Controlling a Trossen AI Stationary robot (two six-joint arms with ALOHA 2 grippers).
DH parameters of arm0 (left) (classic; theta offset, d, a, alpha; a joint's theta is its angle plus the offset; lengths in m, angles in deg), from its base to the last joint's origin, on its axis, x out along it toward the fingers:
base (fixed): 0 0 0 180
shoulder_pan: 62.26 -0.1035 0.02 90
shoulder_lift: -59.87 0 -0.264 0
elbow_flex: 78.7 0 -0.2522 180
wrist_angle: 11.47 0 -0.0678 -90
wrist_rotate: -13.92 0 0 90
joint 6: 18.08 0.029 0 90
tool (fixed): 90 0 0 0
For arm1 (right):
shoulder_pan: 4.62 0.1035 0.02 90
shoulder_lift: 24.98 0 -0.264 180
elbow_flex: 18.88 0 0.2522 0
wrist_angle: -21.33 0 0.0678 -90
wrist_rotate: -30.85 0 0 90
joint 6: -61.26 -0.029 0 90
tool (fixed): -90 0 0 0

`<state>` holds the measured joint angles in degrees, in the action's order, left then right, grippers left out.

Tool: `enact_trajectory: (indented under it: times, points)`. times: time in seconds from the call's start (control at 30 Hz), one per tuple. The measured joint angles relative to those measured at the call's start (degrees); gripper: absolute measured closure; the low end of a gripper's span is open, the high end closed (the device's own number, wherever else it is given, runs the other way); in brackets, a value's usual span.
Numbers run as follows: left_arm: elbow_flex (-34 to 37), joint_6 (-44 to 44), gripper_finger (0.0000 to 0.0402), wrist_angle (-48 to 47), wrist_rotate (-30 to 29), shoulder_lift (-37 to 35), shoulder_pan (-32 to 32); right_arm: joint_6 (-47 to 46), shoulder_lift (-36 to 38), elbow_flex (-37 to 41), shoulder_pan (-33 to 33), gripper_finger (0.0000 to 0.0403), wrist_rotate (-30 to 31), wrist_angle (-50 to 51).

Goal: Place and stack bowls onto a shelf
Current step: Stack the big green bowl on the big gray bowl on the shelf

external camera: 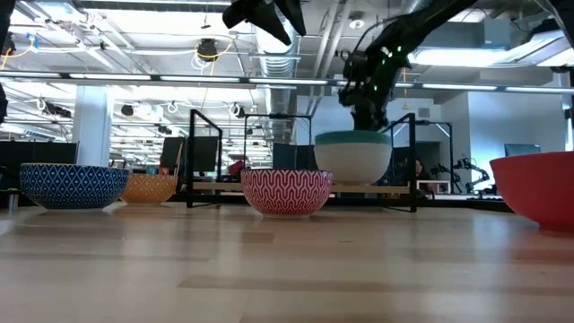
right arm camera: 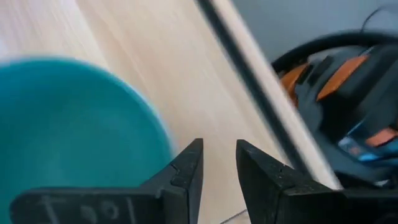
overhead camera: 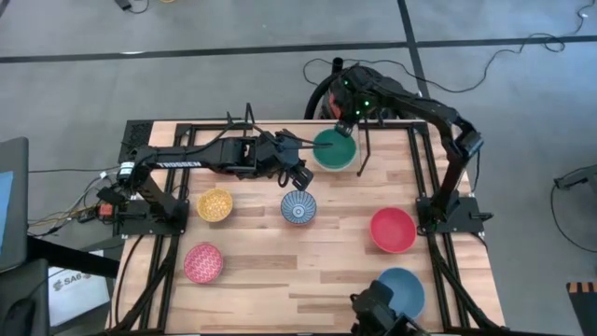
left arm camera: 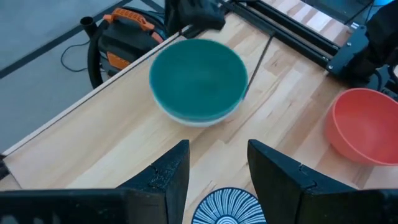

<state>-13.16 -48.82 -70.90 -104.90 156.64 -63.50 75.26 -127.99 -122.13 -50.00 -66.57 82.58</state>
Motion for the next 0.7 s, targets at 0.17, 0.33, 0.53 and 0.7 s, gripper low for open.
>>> enact_trajectory:
  times: [0.17,0.33,0.53,0.7]
  points:
    - [0.00,-0.11,0.0256,-0.01,-0.02,0.00,0.08,0.00,4.13,-1.98,0.64,0.0282,-0.04,-0.47]
    - [0.00,-0.02,0.0256,-0.23,-0.16,0.00,1.00,-0.46,8.20,-2.71,3.38,0.0282,-0.44,0.21]
    - [-0.02,-2.10,0.0256,-4.97,-1.86,-0.02,3.24,-4.60,10.71,-0.34,12.37,0.0282,-3.00,11.51]
    - [-0.02,-4.17,0.0256,-10.82,-1.95,-0.04,4.34,-9.33,13.22,4.97,24.07,0.0282,-3.23,13.72]
